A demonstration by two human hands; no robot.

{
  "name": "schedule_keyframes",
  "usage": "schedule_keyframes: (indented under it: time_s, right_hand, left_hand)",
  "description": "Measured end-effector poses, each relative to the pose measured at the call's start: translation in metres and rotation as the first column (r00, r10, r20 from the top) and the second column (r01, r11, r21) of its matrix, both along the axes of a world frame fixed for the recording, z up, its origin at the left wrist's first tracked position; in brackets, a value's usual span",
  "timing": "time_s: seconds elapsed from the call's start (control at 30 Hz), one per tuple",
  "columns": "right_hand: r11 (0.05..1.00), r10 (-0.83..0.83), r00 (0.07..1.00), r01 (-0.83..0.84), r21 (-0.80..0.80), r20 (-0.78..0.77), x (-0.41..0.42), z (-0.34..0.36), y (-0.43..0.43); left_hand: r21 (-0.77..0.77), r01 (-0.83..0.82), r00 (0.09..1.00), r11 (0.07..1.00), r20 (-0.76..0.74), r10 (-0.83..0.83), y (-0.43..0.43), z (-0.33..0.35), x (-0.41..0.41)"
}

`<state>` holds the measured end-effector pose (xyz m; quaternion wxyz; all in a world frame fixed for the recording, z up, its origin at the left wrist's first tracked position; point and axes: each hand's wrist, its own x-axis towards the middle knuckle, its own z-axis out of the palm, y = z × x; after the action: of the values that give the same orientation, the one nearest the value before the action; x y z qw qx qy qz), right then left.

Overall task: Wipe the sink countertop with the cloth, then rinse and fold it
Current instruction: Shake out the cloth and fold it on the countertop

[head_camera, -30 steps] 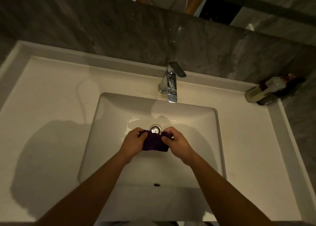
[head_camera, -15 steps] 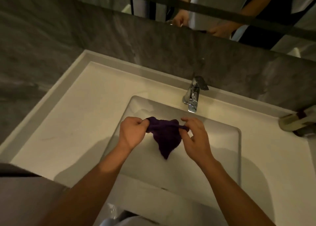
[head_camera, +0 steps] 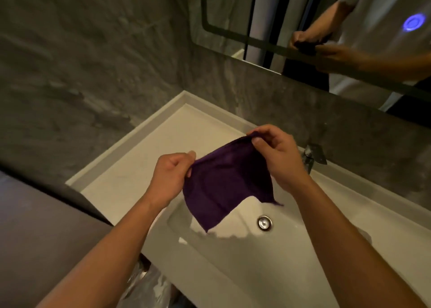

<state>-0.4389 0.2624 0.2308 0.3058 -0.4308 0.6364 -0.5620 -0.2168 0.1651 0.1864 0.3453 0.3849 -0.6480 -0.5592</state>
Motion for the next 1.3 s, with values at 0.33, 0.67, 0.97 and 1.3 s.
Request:
schedule_keyframes:
  time_s: [0.33,0.67,0.97,1.3]
  right_hand:
    - [1.000,-0.011,0.995,0.010,0.014,0.094,-0.015,0.040,-0.130]
    - [0.999,-0.014,0.979,0.008,0.031,0.205,-0.006,0.035,-0.209]
    - [0.963,0.010,0.936,-0.104,0.250,0.351,0.036,-0.112,-0.131]
    - [0.916,0.010,0.987,-0.073,0.395,0.160,0.065,-0.171,-0.114]
  left_hand:
    - [-0.186,0.140,0.935,0.973,0.348,-0.068,-0.093,0.027,0.068]
    - [-0.368,-0.032,0.949,0.929,0.280,0.144,-0.187,0.072,0.114]
    - [0.012,0.002,0.962,1.000,0.272,-0.005,-0.111,-0.045,0.199]
    - [0.345,-0.230,0.972,0.910,0.131,0.195,-0.081,-0.114,0.215]
